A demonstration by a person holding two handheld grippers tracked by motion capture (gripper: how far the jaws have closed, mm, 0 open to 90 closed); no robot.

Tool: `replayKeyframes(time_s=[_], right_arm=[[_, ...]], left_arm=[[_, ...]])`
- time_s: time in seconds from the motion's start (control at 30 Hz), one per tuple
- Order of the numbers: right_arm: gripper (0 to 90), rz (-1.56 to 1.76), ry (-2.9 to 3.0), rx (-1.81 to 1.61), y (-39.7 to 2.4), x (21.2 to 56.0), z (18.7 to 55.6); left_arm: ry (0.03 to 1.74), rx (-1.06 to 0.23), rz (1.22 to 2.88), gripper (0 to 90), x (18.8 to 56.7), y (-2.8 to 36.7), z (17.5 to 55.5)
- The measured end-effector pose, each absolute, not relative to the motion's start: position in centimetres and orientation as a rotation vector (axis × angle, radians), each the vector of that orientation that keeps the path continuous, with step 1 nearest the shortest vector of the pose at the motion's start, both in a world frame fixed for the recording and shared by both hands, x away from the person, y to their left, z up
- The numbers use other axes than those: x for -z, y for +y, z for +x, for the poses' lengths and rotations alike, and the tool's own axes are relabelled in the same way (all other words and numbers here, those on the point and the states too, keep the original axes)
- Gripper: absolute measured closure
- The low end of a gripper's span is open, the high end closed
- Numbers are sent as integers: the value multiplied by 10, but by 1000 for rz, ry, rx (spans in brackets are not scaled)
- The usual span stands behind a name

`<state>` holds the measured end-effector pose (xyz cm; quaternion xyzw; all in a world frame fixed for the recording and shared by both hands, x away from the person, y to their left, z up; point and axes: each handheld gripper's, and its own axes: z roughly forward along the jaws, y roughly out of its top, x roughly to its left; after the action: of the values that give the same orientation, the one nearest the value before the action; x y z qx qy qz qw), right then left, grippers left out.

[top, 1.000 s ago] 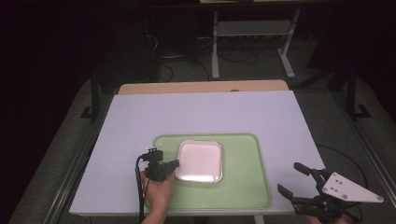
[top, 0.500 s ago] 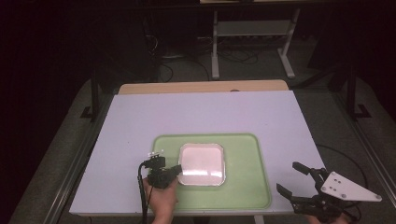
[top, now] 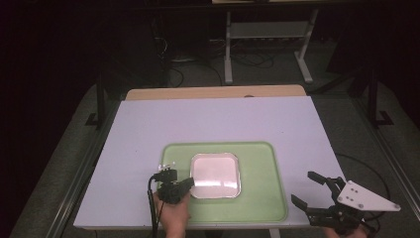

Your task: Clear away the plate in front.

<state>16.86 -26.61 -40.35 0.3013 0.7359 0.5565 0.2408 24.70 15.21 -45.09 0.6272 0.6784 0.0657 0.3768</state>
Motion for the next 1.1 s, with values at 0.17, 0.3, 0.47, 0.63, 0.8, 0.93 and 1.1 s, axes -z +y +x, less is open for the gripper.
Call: replayKeyframes(time_s=[0.17,0.3,0.47,0.63,0.8,0.93,1.1], right_arm=[[155,820,2015,-1521,-265,403,169],[155,818,2021,-1519,-263,403,170],[155,816,2021,-1518,-263,403,170],[155,816,2024,-1516,-263,403,170],[154,814,2025,-1514,-262,403,171],[154,812,2025,-1518,-262,403,170],[154,808,2027,-1516,-262,403,170]], left_arm=[[1722,-167,1610,862,452,151,245],[1717,-171,1606,861,452,149,243],[1706,-170,1619,860,452,150,245],[1697,-174,1625,860,452,149,246],[1689,-173,1638,850,452,150,246],[1663,-182,1660,789,451,150,246],[1653,-197,1666,753,450,153,246]])
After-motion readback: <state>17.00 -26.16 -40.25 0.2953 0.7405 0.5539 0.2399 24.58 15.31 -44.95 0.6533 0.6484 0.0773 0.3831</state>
